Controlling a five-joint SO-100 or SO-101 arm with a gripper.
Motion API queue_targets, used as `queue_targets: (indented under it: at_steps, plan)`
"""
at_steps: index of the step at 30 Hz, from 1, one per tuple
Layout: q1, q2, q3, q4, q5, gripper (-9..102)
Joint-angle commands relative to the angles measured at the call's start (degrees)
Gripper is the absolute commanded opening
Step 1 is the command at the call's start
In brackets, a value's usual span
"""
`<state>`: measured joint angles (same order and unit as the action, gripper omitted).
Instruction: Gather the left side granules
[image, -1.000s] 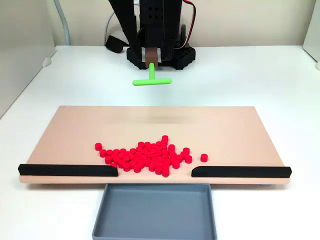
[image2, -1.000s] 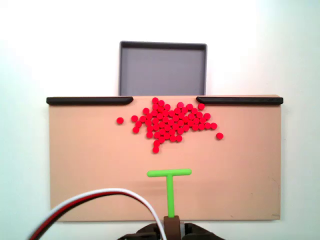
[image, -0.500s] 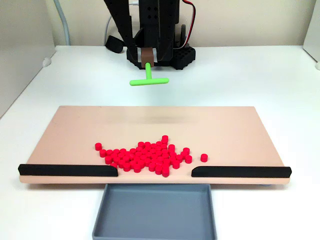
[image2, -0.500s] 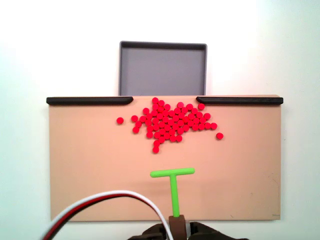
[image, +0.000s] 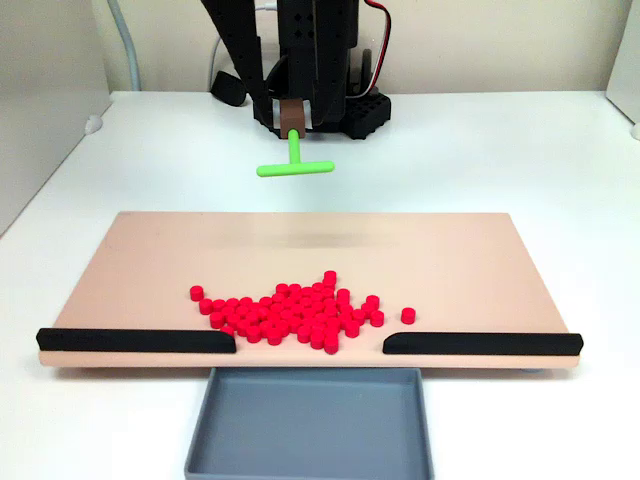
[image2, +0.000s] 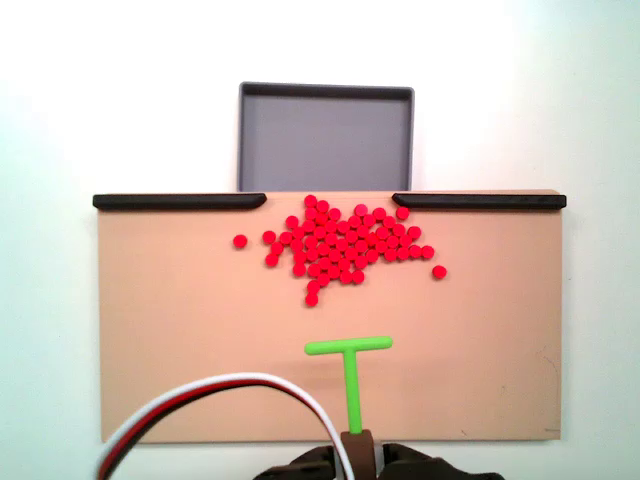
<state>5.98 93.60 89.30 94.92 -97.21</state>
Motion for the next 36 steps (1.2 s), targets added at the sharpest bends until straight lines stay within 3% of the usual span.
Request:
queue_targets:
  at_steps: [1, 36]
  plan:
    - [-0.6, 0.4, -1.1, -0.3, 0.0, 0]
    - [-1.8, 1.8, -1.1, -0.3, 4.9, 0]
